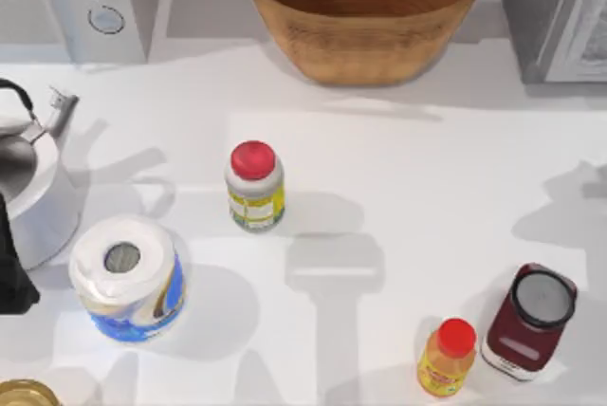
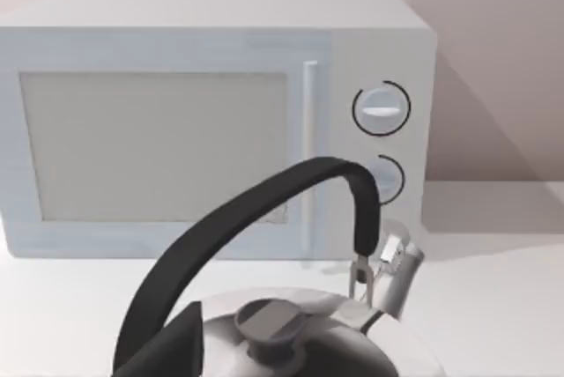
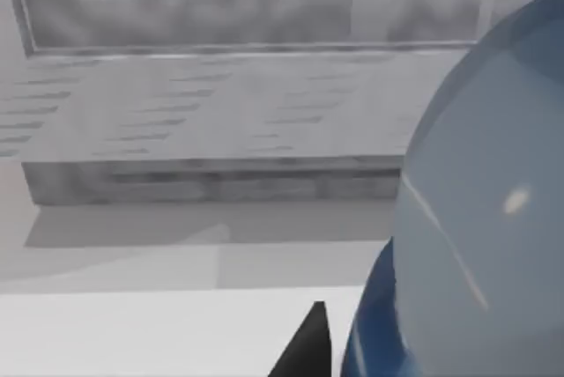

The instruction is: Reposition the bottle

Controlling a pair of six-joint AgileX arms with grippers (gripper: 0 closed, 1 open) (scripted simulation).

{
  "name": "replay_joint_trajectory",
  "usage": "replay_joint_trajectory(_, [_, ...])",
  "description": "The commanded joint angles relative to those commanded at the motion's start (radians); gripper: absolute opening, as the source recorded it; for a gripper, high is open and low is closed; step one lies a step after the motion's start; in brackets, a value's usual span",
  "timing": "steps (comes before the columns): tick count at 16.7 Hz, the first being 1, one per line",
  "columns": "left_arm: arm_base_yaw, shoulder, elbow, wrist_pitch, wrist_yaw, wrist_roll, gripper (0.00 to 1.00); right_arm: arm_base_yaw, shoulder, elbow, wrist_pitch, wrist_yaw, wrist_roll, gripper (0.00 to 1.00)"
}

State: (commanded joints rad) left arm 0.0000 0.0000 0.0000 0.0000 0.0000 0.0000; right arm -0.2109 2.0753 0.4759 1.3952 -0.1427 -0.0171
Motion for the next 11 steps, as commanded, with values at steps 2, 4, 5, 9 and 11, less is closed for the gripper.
replay_joint_trajectory(2, [0.000, 0.000, 0.000, 0.000, 0.000, 0.000, 1.00, 0.000, 0.000, 0.000, 0.000, 0.000, 0.000, 0.75])
replay_joint_trajectory(4, [0.000, 0.000, 0.000, 0.000, 0.000, 0.000, 1.00, 0.000, 0.000, 0.000, 0.000, 0.000, 0.000, 0.90])
replay_joint_trajectory(5, [0.000, 0.000, 0.000, 0.000, 0.000, 0.000, 1.00, 0.000, 0.000, 0.000, 0.000, 0.000, 0.000, 0.98])
replay_joint_trajectory(9, [0.000, 0.000, 0.000, 0.000, 0.000, 0.000, 1.00, 0.000, 0.000, 0.000, 0.000, 0.000, 0.000, 1.00])
replay_joint_trajectory(11, [0.000, 0.000, 0.000, 0.000, 0.000, 0.000, 1.00, 0.000, 0.000, 0.000, 0.000, 0.000, 0.000, 1.00])
